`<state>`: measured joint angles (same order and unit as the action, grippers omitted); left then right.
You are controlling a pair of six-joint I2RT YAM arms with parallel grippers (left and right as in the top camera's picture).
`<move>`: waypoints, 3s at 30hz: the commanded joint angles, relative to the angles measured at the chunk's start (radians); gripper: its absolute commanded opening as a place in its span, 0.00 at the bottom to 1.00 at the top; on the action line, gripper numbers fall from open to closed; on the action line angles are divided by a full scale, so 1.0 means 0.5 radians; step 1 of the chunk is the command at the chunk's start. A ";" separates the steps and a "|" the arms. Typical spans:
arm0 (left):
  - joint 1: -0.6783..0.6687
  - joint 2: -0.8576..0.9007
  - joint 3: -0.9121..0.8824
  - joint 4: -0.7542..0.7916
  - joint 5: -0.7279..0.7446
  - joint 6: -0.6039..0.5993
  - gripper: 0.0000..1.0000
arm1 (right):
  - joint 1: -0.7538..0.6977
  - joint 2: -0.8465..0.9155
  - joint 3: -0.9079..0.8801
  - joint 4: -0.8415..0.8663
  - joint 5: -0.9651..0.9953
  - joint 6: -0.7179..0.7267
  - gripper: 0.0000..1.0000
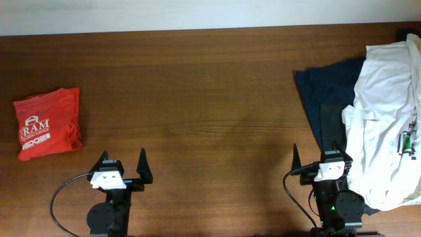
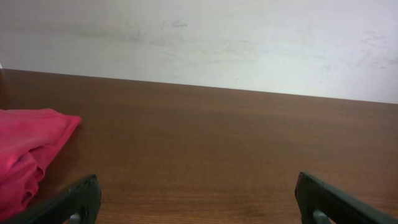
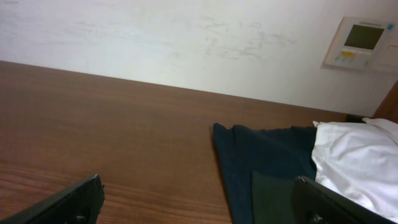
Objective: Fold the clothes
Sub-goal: 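Move the right gripper toward the white T-shirt pile at right, then grasp the white T-shirt edge with the right gripper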
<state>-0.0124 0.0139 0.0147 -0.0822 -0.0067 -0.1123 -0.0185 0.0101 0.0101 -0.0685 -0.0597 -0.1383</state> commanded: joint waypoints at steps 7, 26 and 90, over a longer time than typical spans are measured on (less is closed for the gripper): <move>0.008 -0.014 -0.011 -0.002 0.037 0.026 0.99 | 0.012 -0.004 -0.009 -0.013 0.024 -0.008 0.99; 0.008 -0.014 -0.011 -0.002 0.037 0.026 0.99 | 0.012 -0.004 -0.009 -0.013 0.024 -0.007 0.99; 0.008 1.856 1.553 -0.908 0.134 0.025 0.99 | -0.079 2.399 1.937 -1.134 0.316 0.231 0.99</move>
<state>-0.0124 0.9043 0.7319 -0.5289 0.0116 -0.1120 -0.0235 1.1461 0.9348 -0.6685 0.0101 -0.0498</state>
